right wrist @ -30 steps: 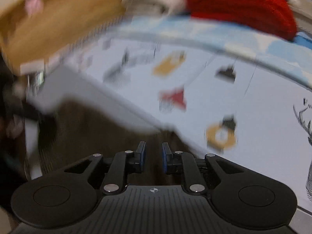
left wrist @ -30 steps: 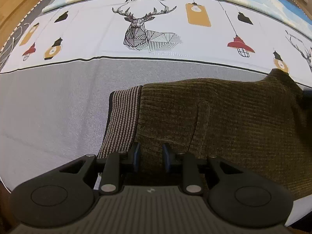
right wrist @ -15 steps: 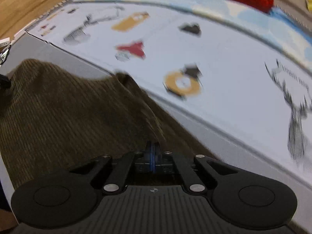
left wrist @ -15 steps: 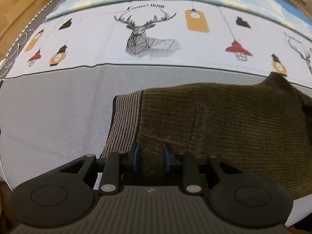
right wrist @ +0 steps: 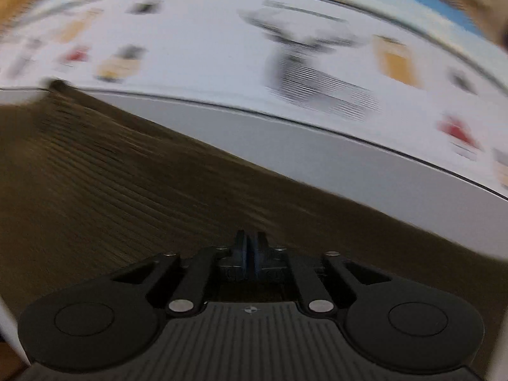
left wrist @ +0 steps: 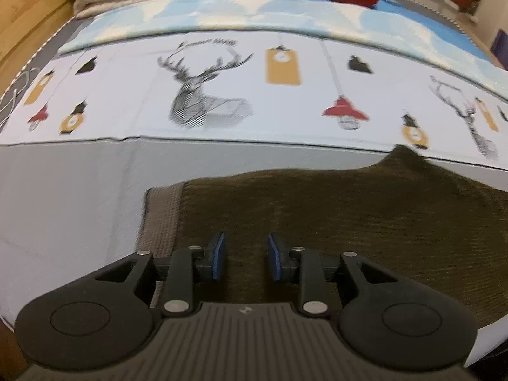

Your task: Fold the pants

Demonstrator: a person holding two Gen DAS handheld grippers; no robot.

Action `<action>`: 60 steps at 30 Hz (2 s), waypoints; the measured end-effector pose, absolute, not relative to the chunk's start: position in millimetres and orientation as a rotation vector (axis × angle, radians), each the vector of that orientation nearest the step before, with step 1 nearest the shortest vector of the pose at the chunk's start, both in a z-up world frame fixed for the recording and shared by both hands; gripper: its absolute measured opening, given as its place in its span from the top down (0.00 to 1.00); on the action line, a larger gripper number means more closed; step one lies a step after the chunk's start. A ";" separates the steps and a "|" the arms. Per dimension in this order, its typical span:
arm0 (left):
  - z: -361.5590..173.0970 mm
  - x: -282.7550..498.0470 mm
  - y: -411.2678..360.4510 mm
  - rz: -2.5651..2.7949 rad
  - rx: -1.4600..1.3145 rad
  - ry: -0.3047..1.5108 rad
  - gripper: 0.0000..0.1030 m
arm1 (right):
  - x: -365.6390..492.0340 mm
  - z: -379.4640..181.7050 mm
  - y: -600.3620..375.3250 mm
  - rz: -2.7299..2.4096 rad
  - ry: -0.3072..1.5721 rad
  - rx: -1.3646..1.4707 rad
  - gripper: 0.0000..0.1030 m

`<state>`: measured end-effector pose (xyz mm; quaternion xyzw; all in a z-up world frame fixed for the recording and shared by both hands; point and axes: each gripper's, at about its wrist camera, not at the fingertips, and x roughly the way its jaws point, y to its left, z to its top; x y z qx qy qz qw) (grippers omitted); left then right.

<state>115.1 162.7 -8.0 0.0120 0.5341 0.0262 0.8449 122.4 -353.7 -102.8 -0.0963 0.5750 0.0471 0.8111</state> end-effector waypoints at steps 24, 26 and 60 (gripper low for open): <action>59.6 84.9 39.0 -0.072 0.052 0.887 0.42 | -71.4 -77.3 -575.6 -0.517 0.916 0.446 0.64; 63.3 74.8 26.4 -0.099 0.051 0.856 0.40 | -71.6 -77.0 -573.2 -0.513 0.907 0.473 0.64; 19.5 81.0 11.7 -0.128 0.183 0.942 0.35 | -84.4 -106.3 -620.9 -0.784 0.881 0.853 0.55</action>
